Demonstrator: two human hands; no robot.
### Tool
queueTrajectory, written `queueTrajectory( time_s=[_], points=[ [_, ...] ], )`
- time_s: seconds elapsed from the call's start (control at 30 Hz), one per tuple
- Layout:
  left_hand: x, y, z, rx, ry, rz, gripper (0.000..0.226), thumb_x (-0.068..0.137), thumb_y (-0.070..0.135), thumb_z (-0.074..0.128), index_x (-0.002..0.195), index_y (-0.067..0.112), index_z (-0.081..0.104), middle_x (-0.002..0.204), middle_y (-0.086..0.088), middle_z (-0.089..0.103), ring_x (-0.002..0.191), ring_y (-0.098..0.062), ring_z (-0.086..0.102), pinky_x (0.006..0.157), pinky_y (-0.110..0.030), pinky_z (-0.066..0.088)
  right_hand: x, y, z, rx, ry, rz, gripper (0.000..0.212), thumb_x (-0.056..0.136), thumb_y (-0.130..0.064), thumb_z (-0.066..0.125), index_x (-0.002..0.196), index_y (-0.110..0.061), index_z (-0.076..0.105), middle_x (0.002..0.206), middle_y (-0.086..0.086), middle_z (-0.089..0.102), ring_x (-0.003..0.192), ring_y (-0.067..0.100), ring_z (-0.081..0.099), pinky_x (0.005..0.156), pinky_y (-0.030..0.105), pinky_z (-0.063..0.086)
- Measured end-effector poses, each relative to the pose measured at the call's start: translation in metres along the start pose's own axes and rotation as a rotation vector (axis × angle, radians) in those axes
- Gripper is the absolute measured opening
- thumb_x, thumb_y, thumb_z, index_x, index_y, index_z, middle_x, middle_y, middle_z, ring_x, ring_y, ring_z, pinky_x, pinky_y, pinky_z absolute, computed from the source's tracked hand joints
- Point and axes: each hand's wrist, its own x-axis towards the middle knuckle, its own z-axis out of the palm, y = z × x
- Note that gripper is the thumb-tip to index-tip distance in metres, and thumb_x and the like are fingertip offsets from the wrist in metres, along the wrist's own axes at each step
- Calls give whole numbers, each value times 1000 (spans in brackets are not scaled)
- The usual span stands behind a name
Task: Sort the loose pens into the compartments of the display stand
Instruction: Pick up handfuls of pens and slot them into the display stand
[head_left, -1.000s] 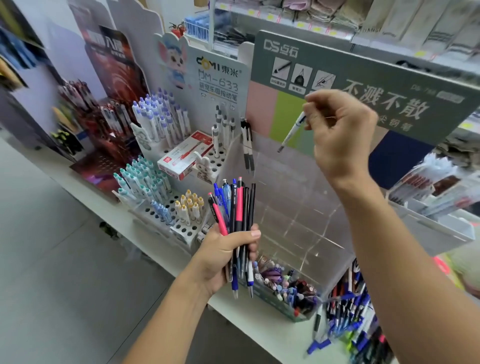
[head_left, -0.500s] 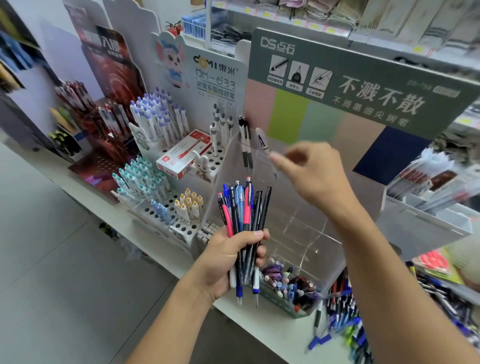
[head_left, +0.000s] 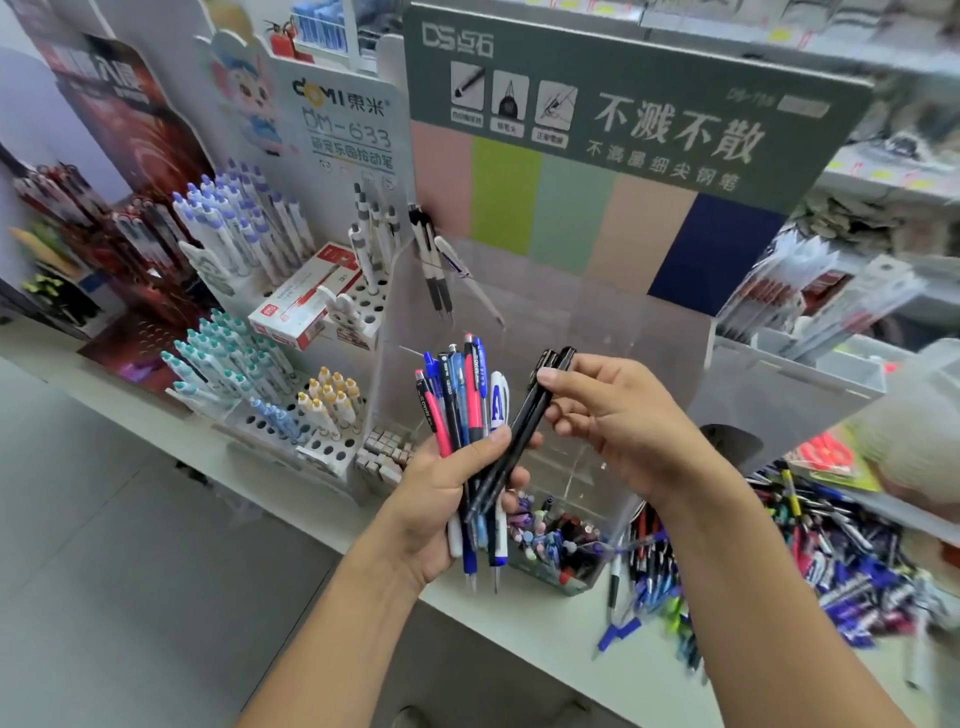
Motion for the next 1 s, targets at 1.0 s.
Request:
queueTrajectory(
  time_s=[1.0],
  points=[
    [-16,10,-27,36,7,112,28,76,6,71,103,1,68,88,-11,72,61,-15,62,50,-23,50,14,-26,43,-677,-35,-122,27,86,-38,77,82,-12,78,57,-2,65,50,8,52,50,28,44]
  ],
)
